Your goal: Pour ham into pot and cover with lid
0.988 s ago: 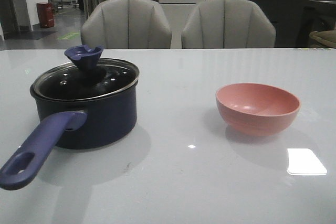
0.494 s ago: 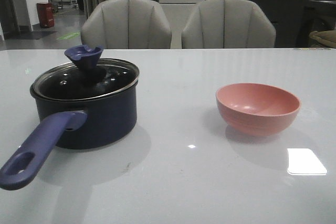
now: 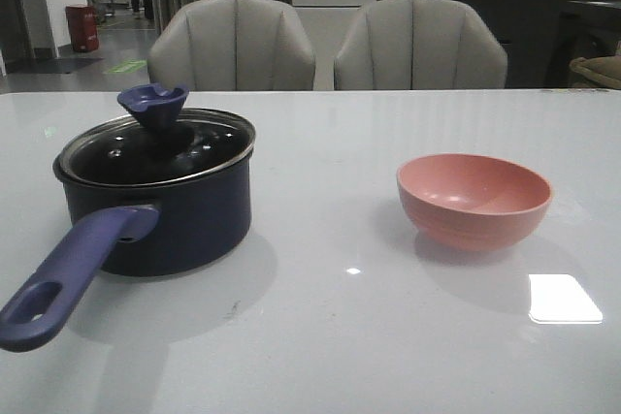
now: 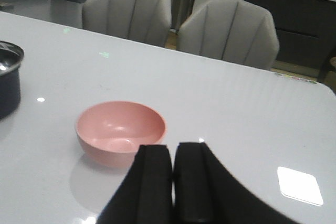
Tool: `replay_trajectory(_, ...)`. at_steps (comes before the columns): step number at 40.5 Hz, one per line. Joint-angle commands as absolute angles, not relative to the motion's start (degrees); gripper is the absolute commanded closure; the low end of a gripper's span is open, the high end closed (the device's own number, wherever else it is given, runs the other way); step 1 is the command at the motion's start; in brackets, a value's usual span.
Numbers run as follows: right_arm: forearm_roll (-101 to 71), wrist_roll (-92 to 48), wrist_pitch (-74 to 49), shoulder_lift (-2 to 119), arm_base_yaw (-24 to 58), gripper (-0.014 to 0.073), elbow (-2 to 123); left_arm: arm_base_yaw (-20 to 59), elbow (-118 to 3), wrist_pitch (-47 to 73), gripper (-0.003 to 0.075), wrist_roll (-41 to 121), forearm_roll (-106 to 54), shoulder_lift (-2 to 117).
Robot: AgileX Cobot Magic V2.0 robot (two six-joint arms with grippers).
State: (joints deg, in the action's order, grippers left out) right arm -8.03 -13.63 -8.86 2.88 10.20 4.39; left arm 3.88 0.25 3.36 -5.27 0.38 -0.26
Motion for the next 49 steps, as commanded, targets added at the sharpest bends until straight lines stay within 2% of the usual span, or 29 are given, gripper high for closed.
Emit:
replay_trajectory(1,0.3,-7.6,-2.3,0.1,8.9,0.0412,2.1,3.8,1.4,-0.8,0.0601,-5.8,0.0,-1.3)
replay_trajectory(5,2.9,-3.9,-0.6,-1.7,8.9,0.0412,-1.3,3.8,1.4,-0.8,0.0601,-5.8,0.0,-1.3)
replay_trajectory(26,2.9,0.8,0.9,-1.7,8.9,0.0412,-1.3,3.8,1.4,-0.8,0.0601,-5.8,0.0,-1.3)
replay_trajectory(49,2.9,0.8,0.5,-1.7,8.9,0.0412,-1.3,3.8,1.4,-0.8,0.0601,-5.8,0.0,-1.3)
